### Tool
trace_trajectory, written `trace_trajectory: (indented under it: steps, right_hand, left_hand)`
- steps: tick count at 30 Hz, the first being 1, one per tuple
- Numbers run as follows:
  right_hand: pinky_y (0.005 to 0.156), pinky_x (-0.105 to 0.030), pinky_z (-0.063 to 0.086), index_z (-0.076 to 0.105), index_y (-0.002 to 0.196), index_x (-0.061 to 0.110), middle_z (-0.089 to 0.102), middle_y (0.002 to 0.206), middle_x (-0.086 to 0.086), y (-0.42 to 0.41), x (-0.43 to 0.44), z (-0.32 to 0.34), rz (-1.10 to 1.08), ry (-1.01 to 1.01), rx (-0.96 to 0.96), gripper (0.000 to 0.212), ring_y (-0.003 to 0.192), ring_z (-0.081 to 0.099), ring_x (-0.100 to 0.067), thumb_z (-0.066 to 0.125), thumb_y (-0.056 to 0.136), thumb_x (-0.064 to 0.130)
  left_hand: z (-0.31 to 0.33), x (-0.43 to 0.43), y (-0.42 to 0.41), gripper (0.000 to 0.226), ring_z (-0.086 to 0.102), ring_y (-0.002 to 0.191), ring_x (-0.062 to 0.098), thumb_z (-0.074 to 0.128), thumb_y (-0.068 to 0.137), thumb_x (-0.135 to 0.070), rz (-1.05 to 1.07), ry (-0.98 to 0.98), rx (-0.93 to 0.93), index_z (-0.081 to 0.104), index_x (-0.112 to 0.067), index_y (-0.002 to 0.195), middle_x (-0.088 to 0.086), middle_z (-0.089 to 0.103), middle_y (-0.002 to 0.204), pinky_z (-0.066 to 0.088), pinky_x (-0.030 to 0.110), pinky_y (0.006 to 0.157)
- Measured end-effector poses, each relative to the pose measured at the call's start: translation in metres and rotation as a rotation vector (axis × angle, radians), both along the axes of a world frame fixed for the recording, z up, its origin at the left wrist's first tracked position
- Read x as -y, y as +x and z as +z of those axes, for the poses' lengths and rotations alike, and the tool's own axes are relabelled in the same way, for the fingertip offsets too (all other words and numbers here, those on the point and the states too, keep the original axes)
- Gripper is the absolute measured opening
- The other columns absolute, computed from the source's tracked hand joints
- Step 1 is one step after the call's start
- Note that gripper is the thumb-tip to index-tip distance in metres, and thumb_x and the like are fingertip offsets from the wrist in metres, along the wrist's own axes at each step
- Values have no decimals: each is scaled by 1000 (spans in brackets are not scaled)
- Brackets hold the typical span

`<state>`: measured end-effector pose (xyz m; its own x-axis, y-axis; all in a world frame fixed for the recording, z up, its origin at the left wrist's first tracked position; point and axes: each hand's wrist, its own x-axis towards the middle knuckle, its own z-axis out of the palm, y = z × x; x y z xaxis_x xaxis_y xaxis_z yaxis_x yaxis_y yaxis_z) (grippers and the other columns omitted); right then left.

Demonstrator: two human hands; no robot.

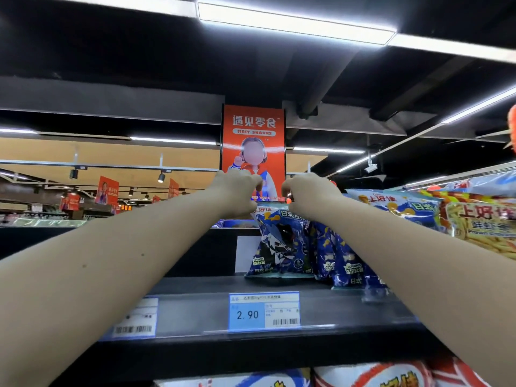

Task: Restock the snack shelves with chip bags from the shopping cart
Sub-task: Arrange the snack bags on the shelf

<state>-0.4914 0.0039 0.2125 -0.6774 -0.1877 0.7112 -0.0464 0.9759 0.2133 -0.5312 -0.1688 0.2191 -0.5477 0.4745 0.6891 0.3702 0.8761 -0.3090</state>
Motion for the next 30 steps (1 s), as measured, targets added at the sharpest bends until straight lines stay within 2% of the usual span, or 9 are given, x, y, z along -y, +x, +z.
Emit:
trace_trajectory:
  steps: [3, 10, 13, 16, 21, 24, 25, 28, 30]
  right_hand:
    - [86, -36, 42, 57, 121, 21, 60, 114, -4, 14, -2, -8, -130, 136, -133, 31, 107, 52, -24, 56, 90, 20]
    - [83, -38, 41, 61, 108, 18, 62, 104, -2, 73, -32, -17, -243, 131, -413, 22, 102, 53, -26, 61, 86, 24]
    - [74, -38, 41, 65, 102, 15, 64, 95, -4, 108, -53, -21, -300, 138, -457, 24, 94, 57, -28, 69, 80, 25]
    - [65, -36, 36, 65, 94, 15, 63, 86, -5, 144, -82, -28, -408, 154, -484, 27, 84, 57, -29, 76, 70, 24]
    - [64, -36, 39, 64, 94, 16, 62, 85, -5, 220, -147, -49, -625, 171, -425, 29, 82, 57, -28, 76, 69, 24]
    - [63, -36, 46, 66, 85, 16, 64, 79, -6, 274, -201, -61, -728, 146, -391, 32, 77, 59, -30, 80, 58, 18]
    - [66, -36, 47, 66, 87, 16, 65, 83, -6, 295, -219, -66, -766, 132, -378, 30, 80, 60, -31, 79, 60, 18]
    - [84, -38, 41, 60, 110, 18, 62, 109, -5, 363, -277, -83, -894, 107, -300, 28, 107, 54, -30, 59, 82, 20]
    - [76, -37, 45, 63, 99, 18, 63, 96, -6, 409, -315, -101, -970, 132, -246, 29, 96, 58, -31, 70, 71, 21]
  left_hand:
    - [1, -19, 20, 40, 48, 115, 24, 56, 89, -33, -22, -138, -131, 50, -27, 128, 1, 54, 124, 40, 44, 94]
    - [-1, -67, 71, 30, 52, 106, 26, 57, 87, -31, -194, 113, -191, 56, -22, 116, 4, 56, 113, 35, 44, 91]
    - [-7, -94, 99, 31, 52, 108, 26, 56, 87, -31, -312, 192, -181, 55, -20, 116, 5, 56, 115, 38, 43, 89]
    - [-17, -130, 131, 36, 49, 115, 29, 57, 86, -33, -371, 200, -176, 54, -20, 119, 6, 56, 120, 39, 49, 96]
    - [-46, -213, 195, 36, 46, 117, 30, 57, 87, -32, -486, 217, -163, 53, -21, 120, 6, 55, 121, 35, 48, 94]
    - [-65, -276, 242, 37, 47, 118, 30, 58, 86, -32, -548, 232, -106, 53, -21, 122, 5, 55, 124, 35, 46, 95]
    - [-70, -300, 260, 37, 46, 119, 30, 57, 86, -31, -582, 239, -86, 54, -21, 122, 5, 55, 125, 35, 45, 96]
    - [-84, -369, 316, 36, 43, 124, 33, 55, 86, -30, -699, 263, 2, 54, -22, 122, 5, 54, 129, 32, 45, 100]
    - [-99, -417, 352, 32, 45, 121, 33, 52, 89, -34, -753, 270, 12, 55, -22, 118, 6, 55, 127, 34, 45, 98]
